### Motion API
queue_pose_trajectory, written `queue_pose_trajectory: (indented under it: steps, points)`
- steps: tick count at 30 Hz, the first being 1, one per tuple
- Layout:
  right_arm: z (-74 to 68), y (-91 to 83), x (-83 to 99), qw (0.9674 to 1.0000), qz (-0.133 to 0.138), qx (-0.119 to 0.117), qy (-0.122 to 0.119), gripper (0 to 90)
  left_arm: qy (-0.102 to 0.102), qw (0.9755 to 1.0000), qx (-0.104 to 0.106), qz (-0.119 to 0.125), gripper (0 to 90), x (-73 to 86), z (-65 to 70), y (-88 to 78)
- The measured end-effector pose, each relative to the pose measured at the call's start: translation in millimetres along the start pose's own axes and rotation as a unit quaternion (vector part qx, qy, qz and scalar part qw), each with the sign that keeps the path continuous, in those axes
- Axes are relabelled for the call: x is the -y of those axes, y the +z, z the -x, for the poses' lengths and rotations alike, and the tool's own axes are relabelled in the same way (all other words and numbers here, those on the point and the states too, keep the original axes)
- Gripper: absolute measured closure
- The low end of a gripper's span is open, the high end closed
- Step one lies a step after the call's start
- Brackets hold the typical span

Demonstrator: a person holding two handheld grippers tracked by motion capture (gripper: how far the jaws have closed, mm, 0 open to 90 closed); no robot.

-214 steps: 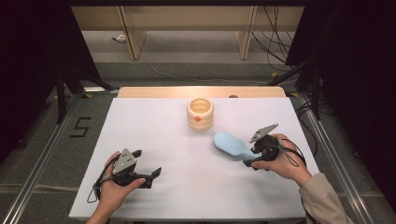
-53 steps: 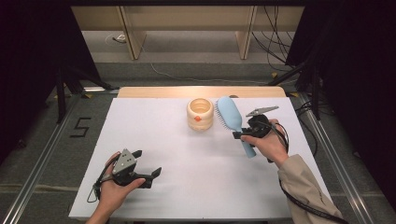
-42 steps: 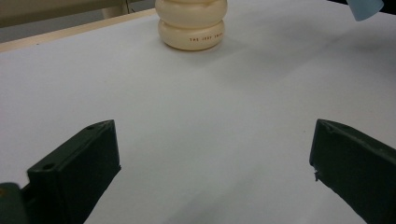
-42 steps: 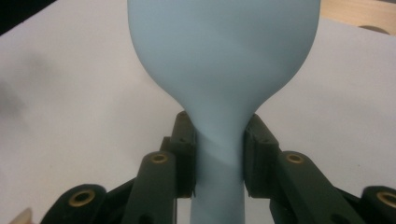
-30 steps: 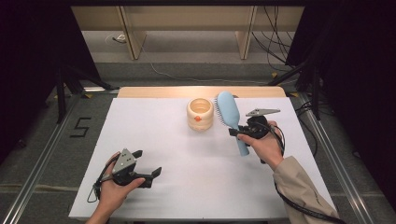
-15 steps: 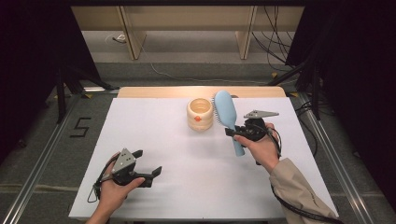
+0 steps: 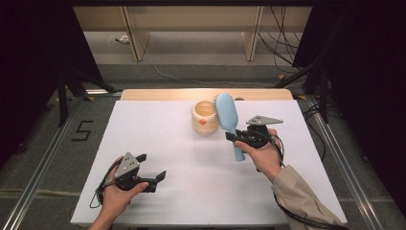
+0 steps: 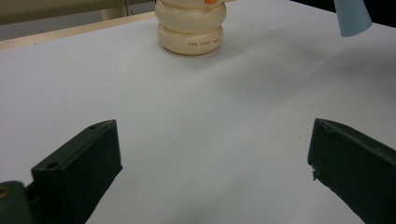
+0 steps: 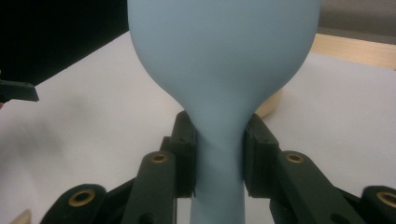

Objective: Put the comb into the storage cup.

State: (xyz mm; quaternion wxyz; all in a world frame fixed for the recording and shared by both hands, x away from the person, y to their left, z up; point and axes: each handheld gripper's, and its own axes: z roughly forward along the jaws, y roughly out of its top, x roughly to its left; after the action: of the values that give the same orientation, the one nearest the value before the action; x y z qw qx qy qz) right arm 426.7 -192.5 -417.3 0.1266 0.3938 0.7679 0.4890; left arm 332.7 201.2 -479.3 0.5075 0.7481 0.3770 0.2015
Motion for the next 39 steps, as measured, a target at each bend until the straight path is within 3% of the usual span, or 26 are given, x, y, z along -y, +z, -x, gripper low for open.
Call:
queue_pose_trajectory:
  steps: [27, 39]
  points:
    - [-25.3, 4.5, 0.1, 0.9996, 0.014, -0.023, -0.013, 70.2, -0.003, 1.0000, 0.000, 0.005, 2.6, -0.8, 1.2, 0.6]
    - [-41.2, 10.2, 2.2, 0.9989, 0.011, -0.041, -0.023, 70.2, -0.011, 0.9997, 0.015, 0.013, 2.6, -4.2, 7.0, 2.4]
